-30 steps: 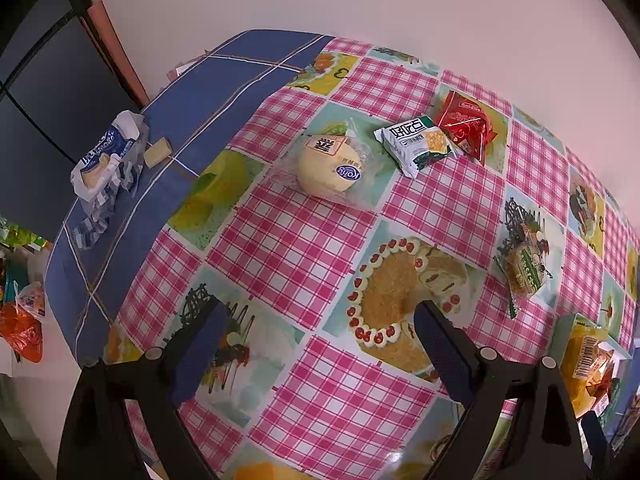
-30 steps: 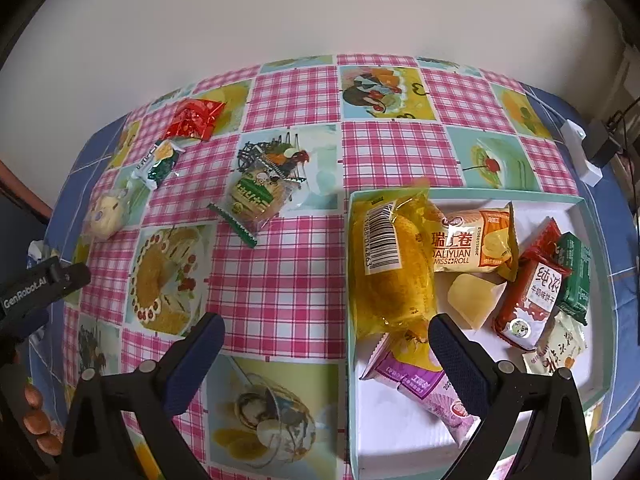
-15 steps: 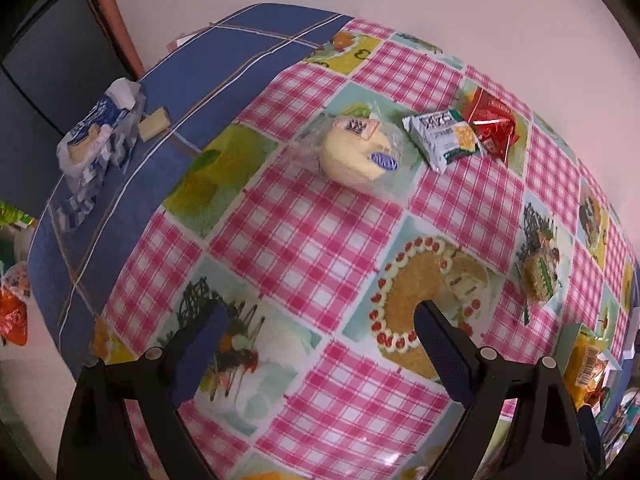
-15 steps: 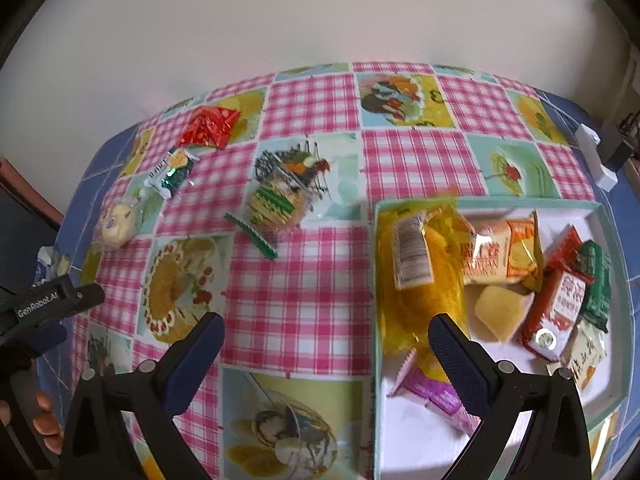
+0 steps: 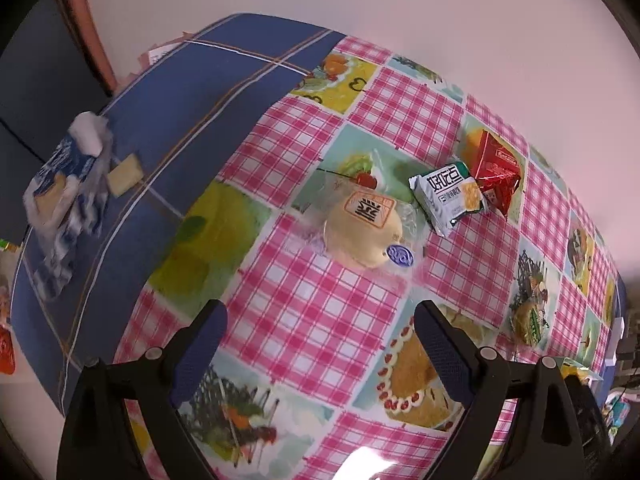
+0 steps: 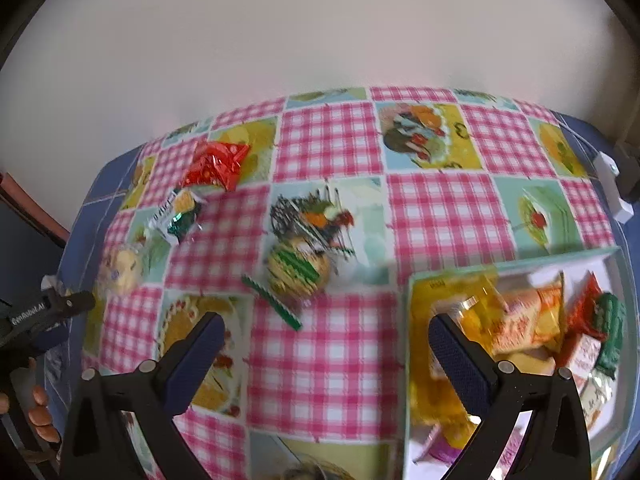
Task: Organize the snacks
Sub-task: 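Move both tools back toward the round bun and green-wrapped biscuit, then grasp the round wrapped bun with left tool while right tool grasps green-wrapped biscuit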
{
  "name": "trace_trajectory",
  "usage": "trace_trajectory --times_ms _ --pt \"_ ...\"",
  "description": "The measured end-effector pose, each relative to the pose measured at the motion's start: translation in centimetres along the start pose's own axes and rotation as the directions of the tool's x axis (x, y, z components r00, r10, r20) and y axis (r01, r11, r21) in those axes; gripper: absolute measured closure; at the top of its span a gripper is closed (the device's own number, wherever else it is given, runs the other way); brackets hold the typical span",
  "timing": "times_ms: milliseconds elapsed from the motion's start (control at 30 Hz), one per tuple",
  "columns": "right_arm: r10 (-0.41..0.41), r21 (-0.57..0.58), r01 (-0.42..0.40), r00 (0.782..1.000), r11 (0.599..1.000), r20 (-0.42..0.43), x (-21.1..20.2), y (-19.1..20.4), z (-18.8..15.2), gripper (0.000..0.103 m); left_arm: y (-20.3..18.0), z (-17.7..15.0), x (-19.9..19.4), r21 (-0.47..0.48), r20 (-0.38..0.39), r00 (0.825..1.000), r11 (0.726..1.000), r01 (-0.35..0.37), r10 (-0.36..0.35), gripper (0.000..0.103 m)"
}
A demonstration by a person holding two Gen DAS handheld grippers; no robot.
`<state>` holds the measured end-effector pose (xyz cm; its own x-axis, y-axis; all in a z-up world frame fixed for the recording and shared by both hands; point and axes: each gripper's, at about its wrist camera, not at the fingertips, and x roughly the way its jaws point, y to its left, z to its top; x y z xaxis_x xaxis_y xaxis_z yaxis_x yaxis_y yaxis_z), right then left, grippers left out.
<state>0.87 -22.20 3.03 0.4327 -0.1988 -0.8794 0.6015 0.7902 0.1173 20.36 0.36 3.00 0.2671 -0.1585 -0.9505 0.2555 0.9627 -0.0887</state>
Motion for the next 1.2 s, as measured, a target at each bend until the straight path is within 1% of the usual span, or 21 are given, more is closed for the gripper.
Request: trace_trajectory --times_ms 133,333,467,633,800,933,1100,1200 --pt "0.023 0.001 -0.023 1.000 1.000 -0.005 1.4 0.8 0.8 0.000 0.7 0.9 1.3 0.010 -0.011 1.000 1.000 -0.008 0.009 0.008" --pt "0.027 -0.003 -0.027 0.999 1.000 -0.040 4.4 1.1 1.2 0.000 0.6 2.2 2.7 0.060 0.015 1.000 0.998 0.006 -0.007 0.008" --pt "0.032 0.001 -0.032 0.998 0.999 -0.054 6.1 1.2 1.6 0.000 -0.3 3.4 3.0 0.102 0.029 0.998 0.993 0.052 -0.055 0.008" --pt "0.032 -0.011 -0.033 0.998 0.999 -0.061 7.5 1.8 2.1 0.000 -1.0 4.7 4.6 0.088 0.003 0.995 0.991 0.100 -0.100 0.008" --pt "0.022 -0.033 -0.024 0.997 0.999 -0.076 8.9 2.2 2.3 0.000 -2.0 5.2 6.3 0.097 -0.007 0.996 0.992 0.085 -0.084 0.009" --pt "0.012 -0.045 -0.016 0.996 0.999 -0.090 10.1 2.4 2.1 0.000 -2.7 5.7 7.1 0.119 0.005 0.998 0.991 0.064 -0.065 0.008" --pt "-0.045 -0.105 0.039 0.997 0.994 -0.058 10.7 3.3 1.6 0.000 -3.1 6.3 7.9 0.117 0.003 0.998 0.991 0.067 -0.068 0.009" --pt "-0.069 -0.127 0.064 0.997 0.990 -0.036 10.9 3.7 1.2 0.000 -3.1 6.4 8.1 0.114 0.002 0.997 0.990 0.077 -0.078 0.013"
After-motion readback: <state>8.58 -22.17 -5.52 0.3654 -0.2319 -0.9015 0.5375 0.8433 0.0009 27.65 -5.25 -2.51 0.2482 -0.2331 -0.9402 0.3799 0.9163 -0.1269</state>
